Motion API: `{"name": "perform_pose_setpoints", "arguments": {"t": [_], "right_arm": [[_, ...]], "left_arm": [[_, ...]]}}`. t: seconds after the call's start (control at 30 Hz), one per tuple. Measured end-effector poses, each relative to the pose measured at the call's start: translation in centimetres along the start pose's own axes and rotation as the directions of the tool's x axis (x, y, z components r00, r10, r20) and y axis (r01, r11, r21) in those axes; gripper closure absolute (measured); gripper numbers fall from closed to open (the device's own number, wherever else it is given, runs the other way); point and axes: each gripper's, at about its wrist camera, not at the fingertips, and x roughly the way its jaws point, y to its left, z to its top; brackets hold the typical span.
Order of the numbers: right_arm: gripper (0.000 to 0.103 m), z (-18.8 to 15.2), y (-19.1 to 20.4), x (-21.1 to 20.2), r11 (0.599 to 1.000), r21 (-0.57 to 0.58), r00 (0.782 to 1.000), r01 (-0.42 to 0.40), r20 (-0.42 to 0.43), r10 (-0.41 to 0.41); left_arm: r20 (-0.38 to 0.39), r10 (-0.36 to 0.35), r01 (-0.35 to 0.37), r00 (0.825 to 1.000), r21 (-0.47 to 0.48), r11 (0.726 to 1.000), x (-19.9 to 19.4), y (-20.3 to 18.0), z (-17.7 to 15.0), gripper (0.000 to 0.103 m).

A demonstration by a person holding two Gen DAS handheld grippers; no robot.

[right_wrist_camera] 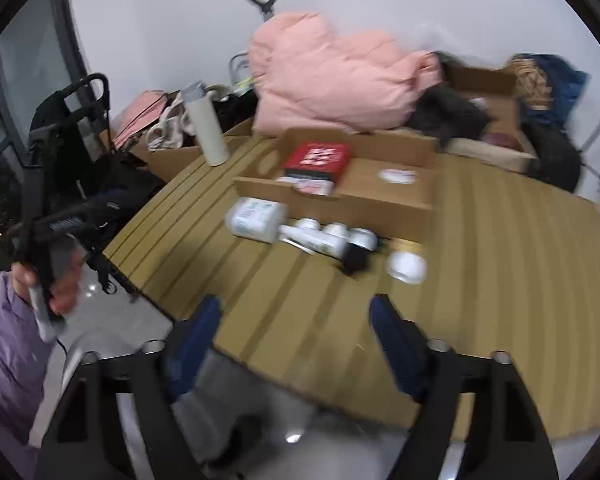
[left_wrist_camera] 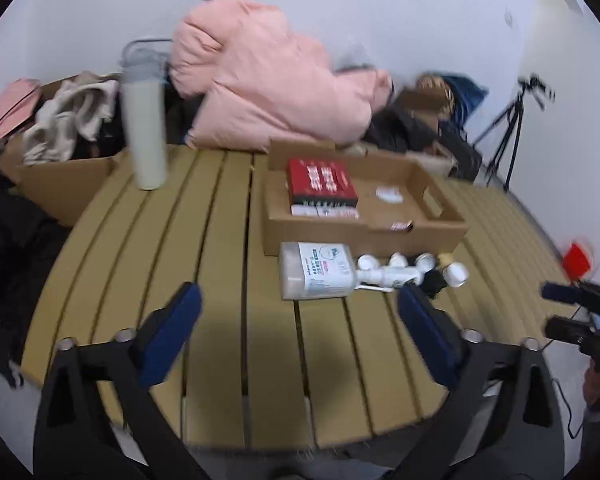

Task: Organize objects
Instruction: 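Withdraw the right gripper and move toward the white wipes pack, then grasp the white wipes pack with the right gripper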

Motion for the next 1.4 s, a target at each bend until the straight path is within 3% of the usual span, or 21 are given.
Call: {"name": "perform_pose_setpoints", "arguments": {"t": [0.07, 0.2, 0.33, 0.43, 0.57, 0.7, 0.8, 0.9, 1.03, 1.1, 1.23, 1.4], "right_arm": [[0.034, 1.1, 0.9, 4.8, 0.998, 0.015, 0.998, -0.058, 0.020, 0.057], [0.057, 3.1, 1.9, 13.4, 0.991, 0.073, 0.993, -0.113, -0.024, 0.115], [0.065, 4.9, 1.4, 20.0, 0.973, 0.175, 0.985, -0.148, -0.066, 0.161], [0.068, 5.4, 0.9, 21.8, 0.971, 0.193, 0.986, -0.144, -0.061, 0.158], [0.069, 5.4, 0.1, 22.1, 0.958, 0.224, 0.978, -0.182, -0.057, 0.199], [0.071, 5.6, 0.7, 21.7, 0.964, 0.209, 0.982, -0.162, -0.066, 0.180], [0.074, 6.6, 1.5, 19.2, 0.972, 0.183, 0.988, -0.145, -0.034, 0.153], [0.074, 8.1, 1.4, 14.0, 0.977, 0.148, 0.988, -0.151, 0.053, 0.144], [0.074, 11.1, -0.7, 8.7, 0.980, 0.141, 0.985, -0.142, 0.116, 0.126], [0.074, 12.8, -2.1, 6.7, 0.982, 0.141, 0.983, -0.125, 0.148, 0.104], [0.074, 16.9, -6.3, 4.5, 0.981, 0.178, 0.985, -0.073, 0.164, 0.044], [0.074, 19.6, -11.5, 7.6, 0.973, 0.230, 0.994, -0.017, 0.108, -0.008]], "left_arm": [[-0.016, 0.026, -0.026, 1.000, 0.031, 0.999, 2.9, 0.0, -0.1, 0.024], [-0.130, -0.033, 0.027, 0.991, -0.048, 0.999, 8.6, 1.7, 0.4, 0.041], [-0.198, -0.104, 0.090, 0.975, -0.080, 0.993, 12.1, 2.3, 0.5, 0.058], [-0.175, -0.212, 0.189, 0.961, -0.140, 0.972, 12.7, 2.8, 0.5, 0.073], [-0.170, -0.241, 0.214, 0.956, -0.163, 0.963, 12.7, 2.9, 0.2, 0.073], [-0.187, -0.211, 0.179, 0.959, -0.177, 0.968, 12.0, 2.4, 0.2, 0.073], [-0.124, -0.241, 0.219, 0.963, -0.170, 0.961, 8.6, 1.4, 1.1, 0.073], [-0.046, -0.307, 0.296, 0.951, -0.169, 0.940, 5.7, -0.1, 3.3, 0.073], [-0.014, -0.388, 0.382, 0.921, -0.147, 0.912, 5.0, -3.2, 8.6, 0.073], [-0.008, -0.420, 0.417, 0.907, -0.116, 0.902, 5.4, -5.4, 11.6, 0.073], [-0.017, -0.440, 0.438, 0.898, -0.058, 0.897, 8.3, -9.0, 15.9, 0.073], [-0.110, -0.425, 0.419, 0.899, -0.071, 0.905, 15.2, -11.2, 17.6, 0.073]]}}
